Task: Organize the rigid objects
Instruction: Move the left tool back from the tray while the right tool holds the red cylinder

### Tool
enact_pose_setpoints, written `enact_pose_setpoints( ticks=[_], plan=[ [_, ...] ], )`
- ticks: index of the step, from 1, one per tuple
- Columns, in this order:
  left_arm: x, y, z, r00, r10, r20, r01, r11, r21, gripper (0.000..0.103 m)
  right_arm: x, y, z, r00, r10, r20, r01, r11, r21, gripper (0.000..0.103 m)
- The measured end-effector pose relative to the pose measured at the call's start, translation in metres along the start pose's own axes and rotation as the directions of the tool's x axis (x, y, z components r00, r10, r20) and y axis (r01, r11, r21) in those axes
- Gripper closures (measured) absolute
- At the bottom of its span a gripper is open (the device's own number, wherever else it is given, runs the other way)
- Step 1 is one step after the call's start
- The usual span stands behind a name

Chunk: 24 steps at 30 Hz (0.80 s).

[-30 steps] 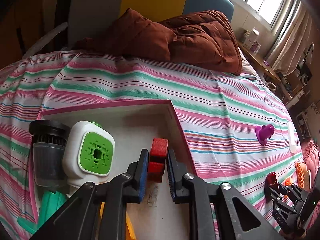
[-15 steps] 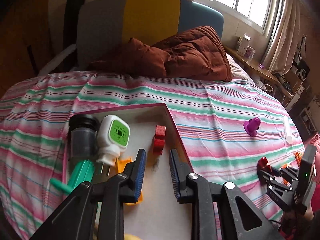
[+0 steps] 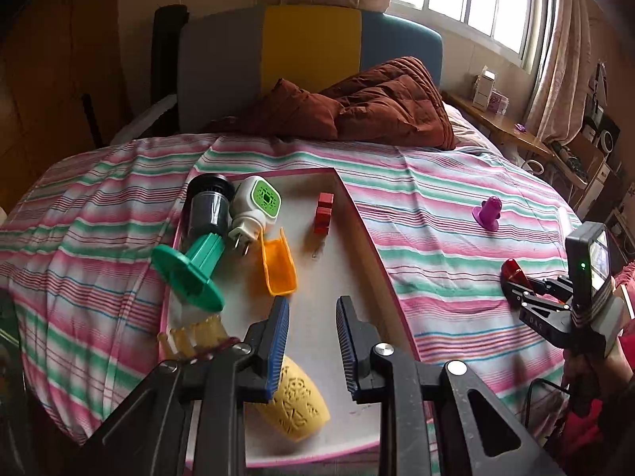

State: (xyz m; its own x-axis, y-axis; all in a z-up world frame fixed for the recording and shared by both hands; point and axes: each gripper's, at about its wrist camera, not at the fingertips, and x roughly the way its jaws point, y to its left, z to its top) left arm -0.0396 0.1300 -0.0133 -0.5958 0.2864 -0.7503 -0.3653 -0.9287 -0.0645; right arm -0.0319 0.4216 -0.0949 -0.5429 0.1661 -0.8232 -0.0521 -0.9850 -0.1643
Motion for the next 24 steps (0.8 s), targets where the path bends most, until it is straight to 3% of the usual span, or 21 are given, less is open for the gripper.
enact_pose_setpoints(
  ticks=[24],
  plan=[
    [-0.023,0.036,-0.021,0.998,0.061,0.014,-0.061,0.997,-0.055,0.079,-0.002,0.001,-0.003,1.0,-0.005,0.006,0.005,1.0,-0.006,0.077]
  ],
)
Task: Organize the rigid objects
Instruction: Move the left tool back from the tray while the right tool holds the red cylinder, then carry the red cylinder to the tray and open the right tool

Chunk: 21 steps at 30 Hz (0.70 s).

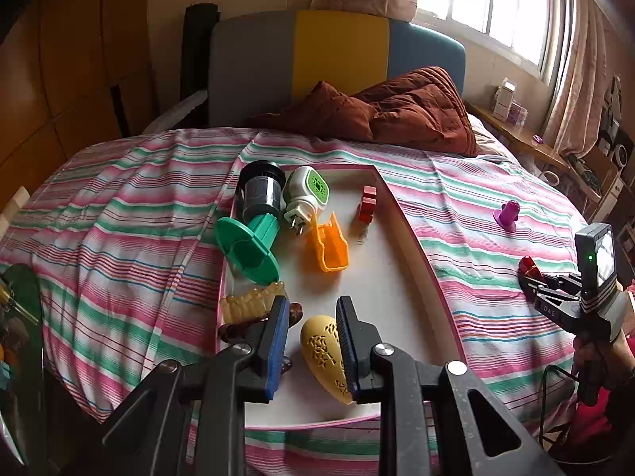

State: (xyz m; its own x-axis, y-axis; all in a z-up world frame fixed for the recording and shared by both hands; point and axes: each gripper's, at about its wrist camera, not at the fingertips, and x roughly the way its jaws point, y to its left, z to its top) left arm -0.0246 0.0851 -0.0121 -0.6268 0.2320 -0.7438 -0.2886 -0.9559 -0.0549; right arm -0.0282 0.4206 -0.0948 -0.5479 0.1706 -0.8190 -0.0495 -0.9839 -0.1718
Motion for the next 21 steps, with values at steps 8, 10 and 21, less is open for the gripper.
enact_pose_setpoints(
  ticks=[8,10,21],
  plan=[
    [-0.002,0.012,0.0,1.0,0.009,0.008,-0.009,1.0,-0.017,0.079,0.001,0.0,0.002,1.0,-0.004,-0.013,0.004,1.0,0.015,0.077],
    [-0.004,0.015,-0.001,1.0,0.008,0.011,-0.007,1.0,-0.022,0.079,0.0,0.001,0.002,1.0,-0.006,-0.023,0.007,0.999,0.032,0.077],
    [-0.015,0.031,-0.004,0.999,0.007,0.046,-0.005,0.999,-0.044,0.079,-0.008,0.019,0.007,0.993,-0.072,-0.091,0.078,0.995,0.06,0.077]
  ],
)
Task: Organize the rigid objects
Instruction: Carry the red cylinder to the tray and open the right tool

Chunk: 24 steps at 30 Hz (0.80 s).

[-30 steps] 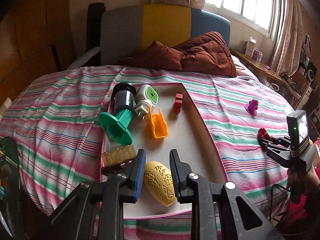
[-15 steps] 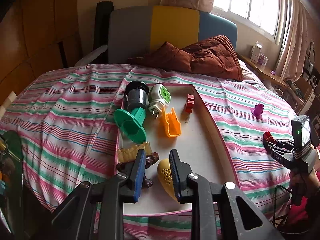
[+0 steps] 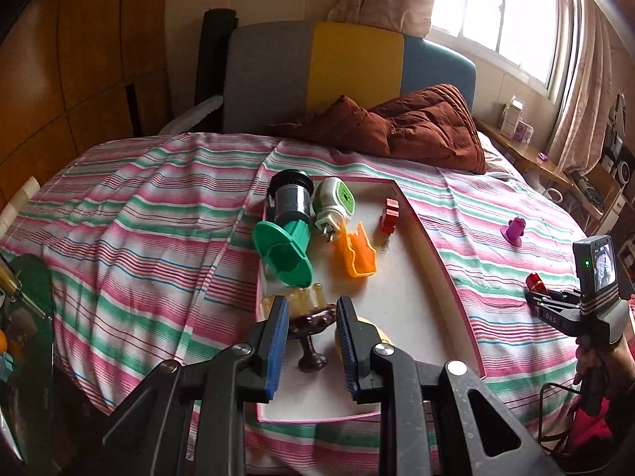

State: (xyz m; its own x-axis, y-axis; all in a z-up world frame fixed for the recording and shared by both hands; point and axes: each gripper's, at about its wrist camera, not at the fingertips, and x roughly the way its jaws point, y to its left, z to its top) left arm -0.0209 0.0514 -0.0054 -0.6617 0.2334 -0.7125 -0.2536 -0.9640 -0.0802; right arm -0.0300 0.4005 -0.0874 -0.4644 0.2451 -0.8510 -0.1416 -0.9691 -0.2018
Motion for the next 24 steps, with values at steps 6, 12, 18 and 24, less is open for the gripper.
enact_pose_setpoints(
  ticks=[6,12,18,24],
  plan=[
    [-0.005,0.013,-0.002,1.0,0.006,0.017,-0.006,1.0,-0.019,0.079,-0.009,0.006,0.006,0.998,0.068,-0.007,-0.068,0.996,0.062,0.077],
    [-0.008,0.024,-0.006,1.0,0.006,0.021,-0.006,0.999,-0.042,0.079,-0.02,0.026,0.016,0.992,0.121,0.018,-0.122,0.99,0.07,0.077],
    [-0.011,0.031,-0.007,0.999,0.012,0.03,-0.01,0.998,-0.059,0.079,-0.048,0.059,0.028,0.972,0.217,0.085,-0.223,0.972,0.068,0.077],
    [-0.011,0.035,-0.009,1.0,0.015,0.028,-0.013,0.998,-0.067,0.079,-0.075,0.104,0.046,0.939,0.318,0.132,-0.321,0.947,0.007,0.077]
  ],
)
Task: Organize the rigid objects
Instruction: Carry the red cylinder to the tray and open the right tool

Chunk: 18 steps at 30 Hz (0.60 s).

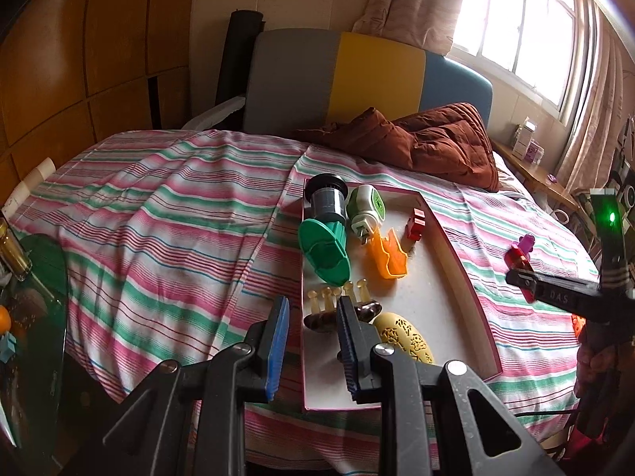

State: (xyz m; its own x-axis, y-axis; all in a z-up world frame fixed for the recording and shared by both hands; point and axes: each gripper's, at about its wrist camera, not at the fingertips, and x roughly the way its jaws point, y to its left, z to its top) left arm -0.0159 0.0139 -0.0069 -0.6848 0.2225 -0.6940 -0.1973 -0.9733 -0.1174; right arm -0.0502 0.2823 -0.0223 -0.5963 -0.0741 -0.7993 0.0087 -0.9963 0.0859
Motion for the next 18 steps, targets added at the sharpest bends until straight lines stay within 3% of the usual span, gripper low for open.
enact_pose_setpoints(
  ticks=[5,18],
  plan=[
    [0.0,0.004,-0.002,1.0,-0.001,0.001,0.001,1.0,-0.007,0.079,0.006,0.035,0.012,0.999,0.032,0.002,-0.032,0.999,-0.033,0.077],
    [0.002,0.014,-0.004,1.0,0.005,-0.004,-0.005,1.0,-0.03,0.079,0.054,0.077,0.03,0.995,0.04,-0.087,-0.044,0.998,-0.048,0.077]
  ],
)
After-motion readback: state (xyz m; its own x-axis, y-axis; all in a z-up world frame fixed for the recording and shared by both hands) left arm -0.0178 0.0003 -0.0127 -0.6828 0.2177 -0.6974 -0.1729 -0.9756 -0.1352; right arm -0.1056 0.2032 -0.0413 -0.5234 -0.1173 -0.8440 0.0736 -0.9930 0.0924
